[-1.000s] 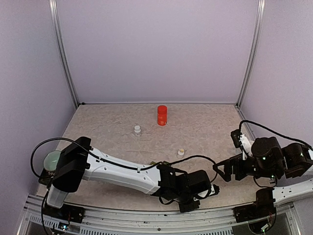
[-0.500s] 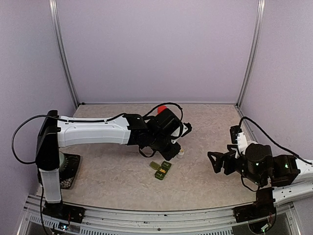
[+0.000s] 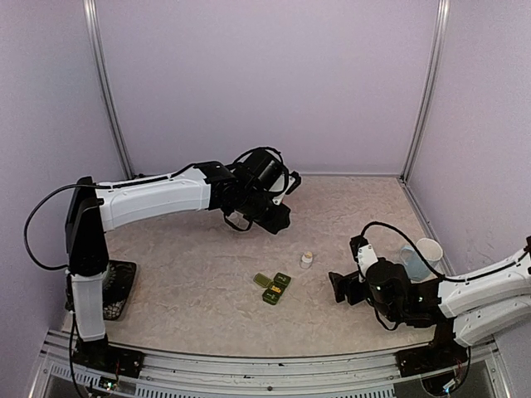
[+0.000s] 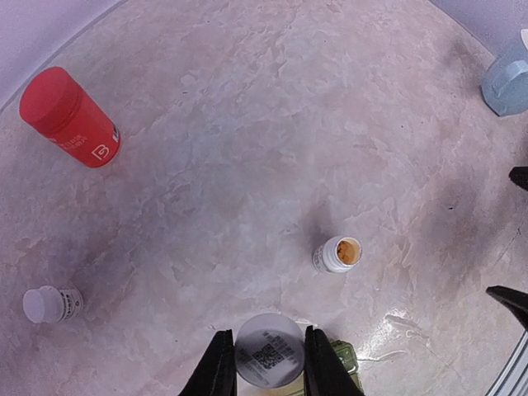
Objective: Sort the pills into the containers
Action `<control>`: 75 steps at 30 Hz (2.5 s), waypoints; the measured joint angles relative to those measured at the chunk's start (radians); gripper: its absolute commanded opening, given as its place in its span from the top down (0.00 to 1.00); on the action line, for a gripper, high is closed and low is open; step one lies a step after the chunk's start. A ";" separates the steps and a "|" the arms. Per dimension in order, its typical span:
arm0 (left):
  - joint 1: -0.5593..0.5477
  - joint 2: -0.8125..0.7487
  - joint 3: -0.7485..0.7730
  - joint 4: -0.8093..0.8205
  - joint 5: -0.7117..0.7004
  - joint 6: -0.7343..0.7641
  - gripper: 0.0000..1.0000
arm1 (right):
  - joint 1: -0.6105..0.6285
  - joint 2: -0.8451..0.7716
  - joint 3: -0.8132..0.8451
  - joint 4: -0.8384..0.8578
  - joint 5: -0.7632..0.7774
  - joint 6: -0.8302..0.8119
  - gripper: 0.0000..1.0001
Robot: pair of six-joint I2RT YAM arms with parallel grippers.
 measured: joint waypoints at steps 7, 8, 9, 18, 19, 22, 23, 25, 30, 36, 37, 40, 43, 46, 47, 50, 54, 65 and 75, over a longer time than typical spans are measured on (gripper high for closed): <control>0.005 0.007 0.016 -0.013 0.010 -0.026 0.80 | -0.044 0.392 0.009 0.375 -0.111 -0.100 0.03; 0.005 0.007 0.016 -0.013 0.010 -0.034 0.80 | -0.049 0.449 0.021 0.418 -0.128 -0.112 0.03; 0.006 0.007 0.016 -0.013 0.011 -0.039 0.80 | -0.052 0.498 0.034 0.453 -0.139 -0.122 0.03; 0.010 0.006 0.007 -0.011 0.011 -0.063 0.80 | -0.133 0.737 0.116 0.705 -0.262 -0.143 0.10; 0.010 0.005 0.005 -0.009 0.011 -0.064 0.80 | -0.143 0.751 0.130 0.712 -0.274 -0.136 0.10; 0.010 0.001 -0.004 -0.006 0.008 -0.066 0.80 | -0.160 0.773 0.167 0.713 -0.296 -0.123 0.11; 0.010 -0.001 -0.007 -0.006 0.007 -0.066 0.80 | -0.163 0.778 0.180 0.711 -0.304 -0.120 0.12; 0.010 -0.006 -0.013 -0.006 0.005 -0.066 0.80 | -0.169 0.785 0.201 0.708 -0.318 -0.116 0.14; 0.010 -0.024 -0.019 -0.006 -0.002 -0.066 0.80 | -0.197 0.788 0.209 0.704 -0.340 -0.088 0.15; 0.010 -0.050 -0.019 -0.005 -0.011 -0.066 0.80 | -0.209 0.806 0.209 0.681 -0.344 -0.065 0.16; 0.010 -0.054 -0.019 -0.005 -0.013 -0.066 0.80 | -0.209 0.814 0.209 0.675 -0.344 -0.064 0.17; 0.010 -0.061 -0.019 -0.005 -0.013 -0.067 0.80 | -0.209 0.830 0.215 0.666 -0.340 -0.065 0.21; 0.010 -0.062 -0.019 -0.005 -0.013 -0.068 0.80 | -0.210 0.838 0.232 0.657 -0.339 -0.067 0.27; 0.010 -0.062 -0.019 -0.005 -0.013 -0.069 0.80 | -0.210 0.843 0.239 0.655 -0.336 -0.074 0.37; 0.010 -0.062 -0.019 -0.005 -0.013 -0.069 0.80 | -0.211 0.843 0.239 0.655 -0.337 -0.077 0.41; 0.010 -0.062 -0.020 -0.005 -0.013 -0.071 0.80 | -0.211 0.852 0.241 0.664 -0.337 -0.101 0.51; 0.009 -0.062 -0.021 -0.005 -0.013 -0.071 0.80 | -0.211 0.859 0.241 0.681 -0.347 -0.131 0.55; -0.004 -0.062 -0.040 0.013 -0.013 -0.073 0.80 | -0.211 0.855 0.208 0.738 -0.380 -0.238 0.56; -0.004 -0.056 -0.052 0.035 -0.012 -0.086 0.80 | -0.217 0.800 0.175 0.742 -0.427 -0.259 0.44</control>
